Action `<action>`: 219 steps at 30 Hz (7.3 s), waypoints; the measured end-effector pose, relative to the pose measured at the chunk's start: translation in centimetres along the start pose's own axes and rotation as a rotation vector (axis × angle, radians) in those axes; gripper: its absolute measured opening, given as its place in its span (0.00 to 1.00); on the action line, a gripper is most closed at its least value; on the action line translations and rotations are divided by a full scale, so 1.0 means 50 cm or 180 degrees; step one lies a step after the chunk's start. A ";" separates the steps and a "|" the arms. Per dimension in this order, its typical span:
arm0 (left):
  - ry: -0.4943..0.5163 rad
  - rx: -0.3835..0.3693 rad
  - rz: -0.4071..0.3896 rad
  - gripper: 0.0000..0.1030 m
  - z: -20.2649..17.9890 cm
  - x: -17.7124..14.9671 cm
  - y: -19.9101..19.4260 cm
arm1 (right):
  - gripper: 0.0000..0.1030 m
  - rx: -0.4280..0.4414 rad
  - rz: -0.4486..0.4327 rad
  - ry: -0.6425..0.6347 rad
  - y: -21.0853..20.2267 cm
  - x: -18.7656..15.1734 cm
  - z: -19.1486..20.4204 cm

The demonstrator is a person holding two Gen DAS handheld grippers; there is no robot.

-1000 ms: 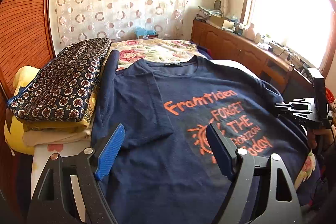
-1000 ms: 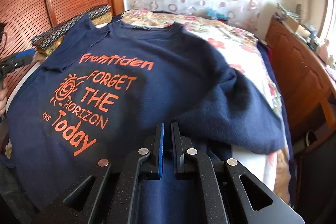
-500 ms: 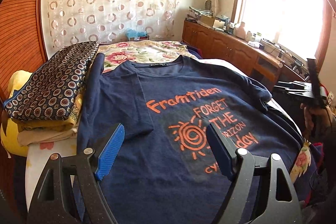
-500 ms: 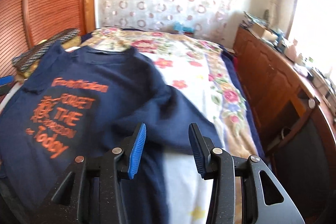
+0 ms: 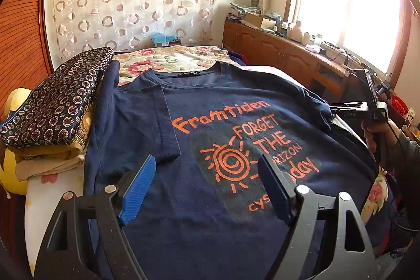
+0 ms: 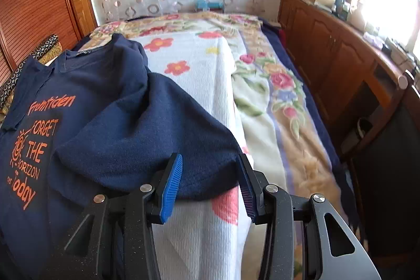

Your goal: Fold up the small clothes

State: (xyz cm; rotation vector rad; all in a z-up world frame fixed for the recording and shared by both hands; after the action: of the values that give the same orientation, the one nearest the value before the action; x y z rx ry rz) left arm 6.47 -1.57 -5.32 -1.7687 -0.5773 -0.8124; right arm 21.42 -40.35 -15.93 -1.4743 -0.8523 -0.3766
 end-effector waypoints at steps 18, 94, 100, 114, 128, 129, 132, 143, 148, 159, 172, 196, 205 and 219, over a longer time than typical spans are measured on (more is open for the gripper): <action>-0.0058 0.0011 -0.0034 0.79 0.006 0.000 -0.006 | 0.04 -0.0220 -0.0895 -0.0425 -0.208 0.117 0.048; 0.0121 -0.0361 0.0207 0.66 -0.074 0.092 0.150 | 0.29 0.0513 -0.0446 -0.0566 -0.251 0.035 0.212; 0.0260 -0.0268 0.0375 0.66 -0.129 0.133 0.242 | 0.30 0.0287 -0.0371 -0.0424 -0.232 0.008 0.176; 0.0452 0.0027 0.0724 0.66 -0.213 0.154 0.384 | 0.31 0.0045 -0.0138 -0.0255 -0.180 -0.006 0.161; 0.0641 0.0278 0.1004 0.57 -0.106 0.112 0.308 | 0.32 0.0107 -0.0135 -0.0192 -0.159 -0.004 0.143; 0.0641 0.0287 0.0999 0.57 -0.101 0.108 0.302 | 0.32 0.0102 -0.0134 -0.0189 -0.159 -0.005 0.143; 0.0606 0.0306 0.0980 0.57 -0.082 0.102 0.290 | 0.31 -0.0020 -0.0189 -0.0262 -0.172 0.000 0.149; 0.0435 0.0238 0.0537 0.57 -0.032 0.145 0.205 | 0.31 0.0641 -0.0314 -0.0692 -0.173 0.039 0.323; 0.0308 0.0249 0.0352 0.57 0.009 0.184 0.170 | 0.31 0.0721 -0.0162 -0.0862 -0.146 0.053 0.346; 0.0150 0.0351 0.0091 0.57 0.118 0.244 0.113 | 0.31 0.0472 -0.0095 -0.0506 -0.022 0.227 0.228; 0.0058 0.0569 0.0078 0.57 0.226 0.278 0.134 | 0.06 0.0602 -0.0275 -0.0500 0.093 0.364 0.214; 0.0152 0.0711 0.0490 0.48 0.252 0.289 0.258 | 0.46 0.0353 -0.0214 -0.0512 0.091 0.378 0.224; 0.0215 0.0808 0.0583 0.35 0.250 0.292 0.291 | 0.47 0.0485 0.0074 -0.0643 0.152 0.390 0.248; 0.0107 0.0452 -0.0001 0.06 0.197 0.292 0.150 | 0.07 0.0458 -0.0361 -0.0844 0.099 0.409 0.281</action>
State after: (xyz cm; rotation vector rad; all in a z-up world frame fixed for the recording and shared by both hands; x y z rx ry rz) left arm 23.81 5.26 -0.97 -1.6225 -0.5983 -0.7808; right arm 34.72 -20.80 -6.90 -1.3631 -1.1544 -0.2003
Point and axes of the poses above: each gripper's, at about its wrist camera, not at the fingertips, and y roughly the way its jaws point, z to its left, x to its top, the point moved 3 cm from there along y, roughly the way its jaws point, and after that the axes turned 7 degrees about -y, right-handed, at the moved point
